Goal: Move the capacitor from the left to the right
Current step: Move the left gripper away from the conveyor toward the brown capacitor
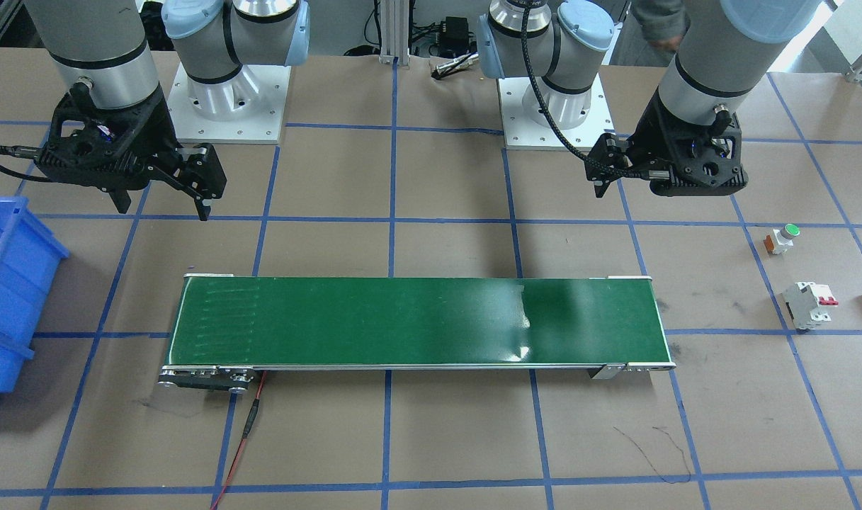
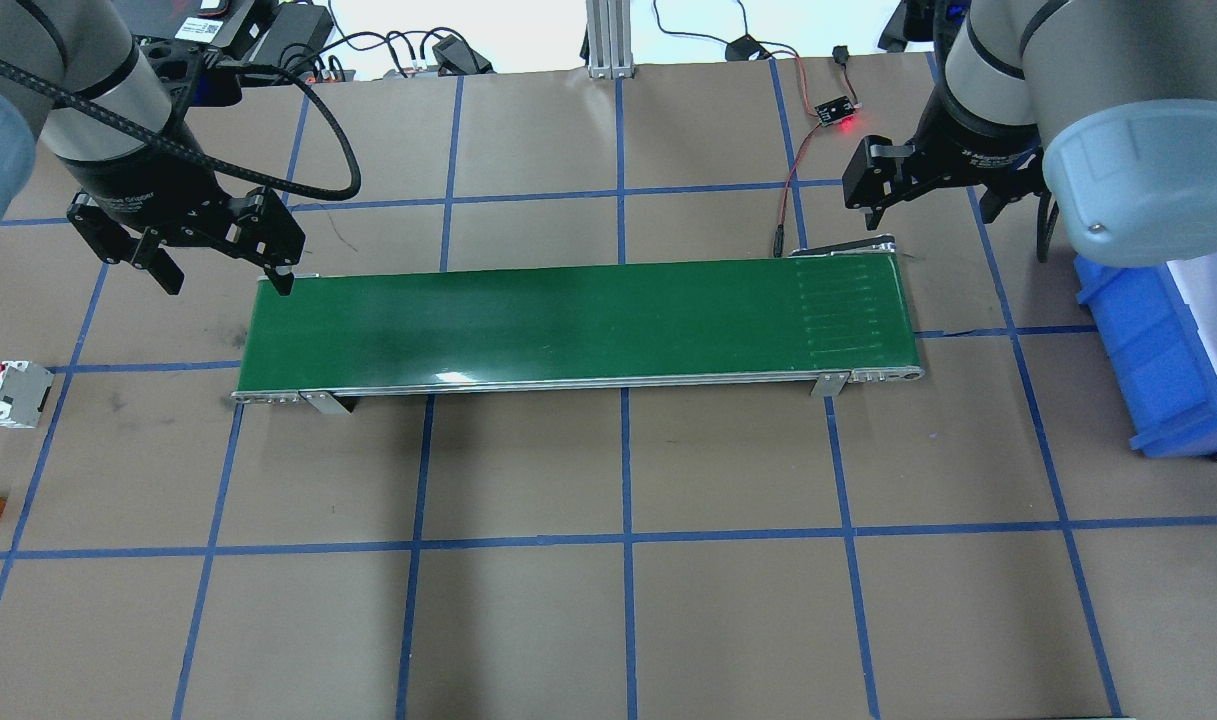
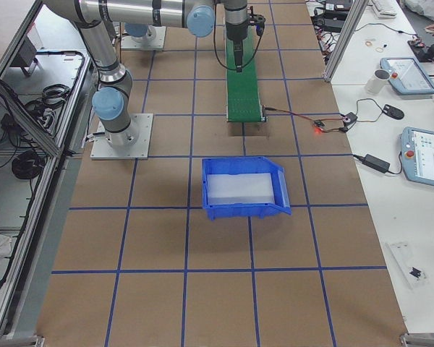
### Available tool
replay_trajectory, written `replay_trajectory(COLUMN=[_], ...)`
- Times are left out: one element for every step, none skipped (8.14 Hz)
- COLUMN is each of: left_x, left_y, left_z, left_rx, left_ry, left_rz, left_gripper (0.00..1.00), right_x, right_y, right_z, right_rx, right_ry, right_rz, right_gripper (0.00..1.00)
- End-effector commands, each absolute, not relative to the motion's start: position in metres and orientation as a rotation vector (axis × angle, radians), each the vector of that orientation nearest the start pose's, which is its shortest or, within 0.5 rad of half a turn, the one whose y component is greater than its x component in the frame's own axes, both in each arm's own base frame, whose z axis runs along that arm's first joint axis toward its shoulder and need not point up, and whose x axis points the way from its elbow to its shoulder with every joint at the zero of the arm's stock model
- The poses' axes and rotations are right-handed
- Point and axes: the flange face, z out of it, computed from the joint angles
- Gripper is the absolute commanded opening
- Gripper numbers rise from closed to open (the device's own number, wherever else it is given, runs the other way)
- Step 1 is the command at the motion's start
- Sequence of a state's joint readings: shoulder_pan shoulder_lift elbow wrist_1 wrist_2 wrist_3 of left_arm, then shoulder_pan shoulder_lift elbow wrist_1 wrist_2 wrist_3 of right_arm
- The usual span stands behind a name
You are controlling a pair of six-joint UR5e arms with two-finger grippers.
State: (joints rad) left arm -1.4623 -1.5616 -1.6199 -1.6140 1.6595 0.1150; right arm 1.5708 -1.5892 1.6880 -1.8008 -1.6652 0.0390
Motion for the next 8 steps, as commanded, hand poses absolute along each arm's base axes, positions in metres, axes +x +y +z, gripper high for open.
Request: replay_trajectory(left_x=[-0.071, -0.071, -0.071, -0.071, -0.067, -0.062, -0.043, -0.007], left_y=[-0.49, -0.49, -0.49, -0.49, -0.49, -0.489, -0.491, -0.492], left_z=[0.465, 0.465, 0.465, 0.466, 0.468, 0.471, 0.471, 0.466], left_rx=[0.02, 0.02, 0.02, 0.027, 0.032, 0.036, 0.044, 0.014], left_ry=[3.058, 3.056, 3.053, 3.052, 3.051, 3.049, 3.051, 3.06], left_rz=[0.142, 0.142, 0.142, 0.138, 0.137, 0.139, 0.145, 0.167], left_gripper=[1.0, 1.0, 1.0, 1.0, 1.0, 1.0, 1.0, 1.0], right_x=[0.124, 0.124, 0.124, 0.124, 0.124, 0.124, 0.124, 0.124], right_y=[-0.494, -0.494, -0.496, -0.497, -0.497, -0.497, -0.497, -0.497], right_z=[0.463, 0.462, 0.459, 0.458, 0.458, 0.458, 0.458, 0.458], right_rx=[0.072, 0.069, 0.069, 0.074, 0.073, 0.073, 0.073, 0.073], right_ry=[3.227, 3.227, 3.227, 3.227, 3.228, 3.226, 3.226, 3.226], right_rz=[-0.209, -0.209, -0.199, -0.196, -0.194, -0.196, -0.196, -0.196], right_gripper=[1.0, 1.0, 1.0, 1.0, 1.0, 1.0, 1.0, 1.0])
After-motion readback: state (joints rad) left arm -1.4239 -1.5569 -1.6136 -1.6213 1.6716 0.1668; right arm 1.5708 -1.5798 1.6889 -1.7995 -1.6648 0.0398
